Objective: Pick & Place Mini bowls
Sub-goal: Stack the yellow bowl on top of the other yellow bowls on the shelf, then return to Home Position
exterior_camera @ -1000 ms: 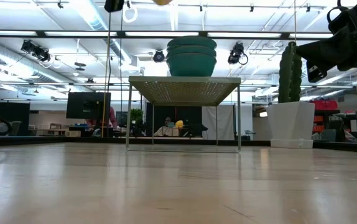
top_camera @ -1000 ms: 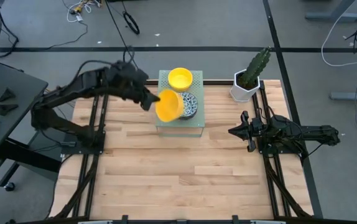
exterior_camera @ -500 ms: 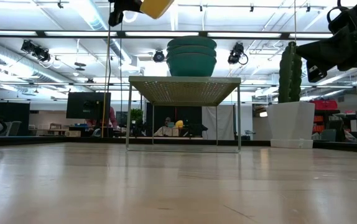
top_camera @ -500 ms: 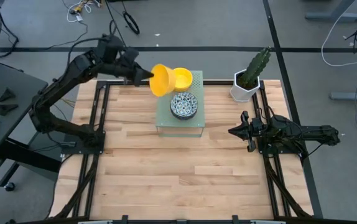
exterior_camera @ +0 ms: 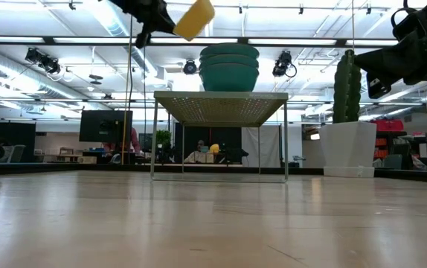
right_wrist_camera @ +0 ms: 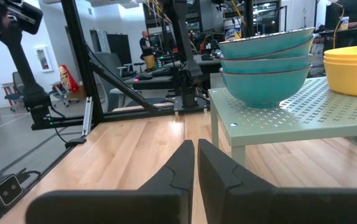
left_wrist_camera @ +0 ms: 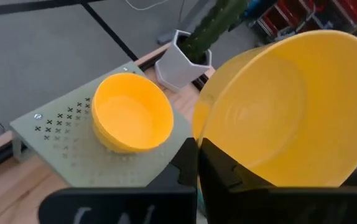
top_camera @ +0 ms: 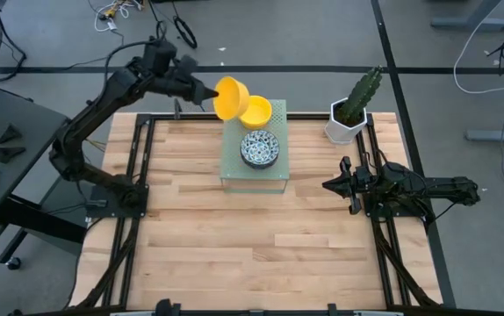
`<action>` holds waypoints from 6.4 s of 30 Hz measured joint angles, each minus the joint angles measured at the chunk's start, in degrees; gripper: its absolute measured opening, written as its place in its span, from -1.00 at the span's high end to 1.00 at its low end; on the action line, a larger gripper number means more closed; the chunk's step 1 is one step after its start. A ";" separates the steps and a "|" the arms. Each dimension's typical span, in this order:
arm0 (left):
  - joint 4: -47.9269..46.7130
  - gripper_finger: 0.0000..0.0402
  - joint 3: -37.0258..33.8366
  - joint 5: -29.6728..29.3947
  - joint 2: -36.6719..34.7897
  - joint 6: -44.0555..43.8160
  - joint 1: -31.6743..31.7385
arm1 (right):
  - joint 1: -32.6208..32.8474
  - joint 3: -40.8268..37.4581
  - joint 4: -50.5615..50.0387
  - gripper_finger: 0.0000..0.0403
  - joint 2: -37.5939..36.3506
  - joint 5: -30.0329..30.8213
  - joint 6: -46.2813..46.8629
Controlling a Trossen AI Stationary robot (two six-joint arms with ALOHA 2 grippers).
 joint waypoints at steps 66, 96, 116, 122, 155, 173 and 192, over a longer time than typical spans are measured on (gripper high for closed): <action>-14.47 0.99 21.11 -6.05 28.80 -3.24 -0.41 | -0.02 0.00 0.00 0.87 0.00 -0.01 -0.01; -14.01 0.97 20.48 -8.76 28.80 -2.33 -0.58 | -0.01 0.00 0.01 0.87 0.00 0.00 0.00; -13.06 0.96 20.48 -8.31 30.26 -1.76 -2.05 | -0.01 0.00 0.00 0.87 0.00 0.00 0.01; -13.05 0.82 20.48 -8.37 30.26 -1.51 -2.09 | 0.00 0.00 0.00 0.87 0.00 -0.01 -0.01; -14.11 0.22 24.19 -7.43 30.24 1.80 -1.72 | -0.02 0.00 0.00 0.87 0.00 0.00 0.01; -17.16 0.25 27.80 -14.17 26.34 11.98 -7.54 | -0.02 0.00 0.00 0.87 0.00 -0.01 -0.01; -18.61 0.98 27.71 -15.10 22.97 18.87 -17.33 | 0.00 0.00 0.00 0.87 0.00 -0.01 0.01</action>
